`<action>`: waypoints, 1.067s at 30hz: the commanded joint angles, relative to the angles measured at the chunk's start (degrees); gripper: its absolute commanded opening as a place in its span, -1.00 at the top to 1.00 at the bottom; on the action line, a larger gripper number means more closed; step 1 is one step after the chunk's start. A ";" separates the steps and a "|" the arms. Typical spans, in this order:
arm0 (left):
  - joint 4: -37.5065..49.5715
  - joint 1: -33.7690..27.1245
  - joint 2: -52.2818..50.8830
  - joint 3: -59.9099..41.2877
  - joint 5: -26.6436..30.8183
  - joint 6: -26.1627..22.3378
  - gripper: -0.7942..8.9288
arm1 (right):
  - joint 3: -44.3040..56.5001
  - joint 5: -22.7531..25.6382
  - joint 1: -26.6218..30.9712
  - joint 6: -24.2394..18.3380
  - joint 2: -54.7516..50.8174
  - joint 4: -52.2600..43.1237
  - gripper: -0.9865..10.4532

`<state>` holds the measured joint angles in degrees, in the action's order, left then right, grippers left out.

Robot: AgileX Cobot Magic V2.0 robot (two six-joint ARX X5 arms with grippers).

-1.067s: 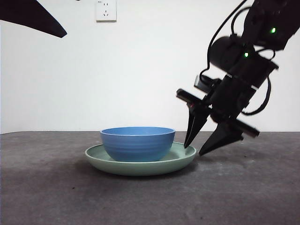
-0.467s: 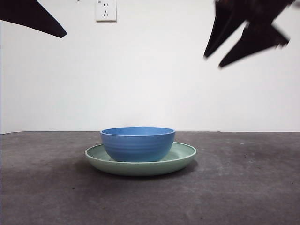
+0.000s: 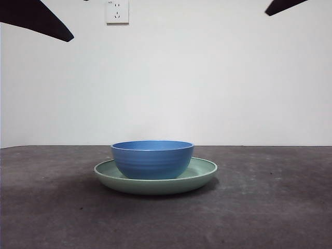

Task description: Pick up the blue bowl, put it on the green plate, put it on desk

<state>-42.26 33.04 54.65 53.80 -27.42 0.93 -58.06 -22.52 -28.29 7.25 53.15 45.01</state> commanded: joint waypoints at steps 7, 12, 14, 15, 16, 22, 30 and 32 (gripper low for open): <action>0.07 0.35 0.28 0.44 -0.44 -0.24 0.19 | 9.53 -0.17 -4.11 -0.63 -6.10 -0.24 0.50; 0.02 0.35 0.28 0.44 -0.44 -0.24 0.19 | 10.27 -0.17 -5.01 -0.63 -6.56 -0.52 0.50; 0.00 0.35 0.28 0.44 -0.44 -0.24 0.19 | 10.27 -0.17 -5.20 -0.59 -6.54 -1.14 0.50; -0.02 0.35 0.28 0.44 -0.44 -0.24 0.19 | 10.27 -0.17 -5.29 -0.55 -6.54 -1.53 0.50; -0.07 0.35 0.28 0.44 -0.44 -0.24 0.19 | 10.27 -0.17 -5.29 -0.39 -6.54 -1.86 0.50; -0.17 0.35 0.28 0.44 -0.44 -0.24 0.20 | 10.27 -0.17 -5.29 -0.39 -6.54 -2.12 0.50; -0.15 0.35 0.28 0.44 -0.44 -0.24 0.81 | 10.27 -0.15 -5.29 -0.39 -6.54 -1.42 0.81; -0.15 0.35 0.28 0.44 -0.44 -0.26 0.81 | 10.27 -0.07 -5.29 -0.39 -6.54 -1.62 0.81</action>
<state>-42.68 33.04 54.65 53.80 -27.42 0.95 -47.42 -22.52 -33.01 7.27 46.30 43.92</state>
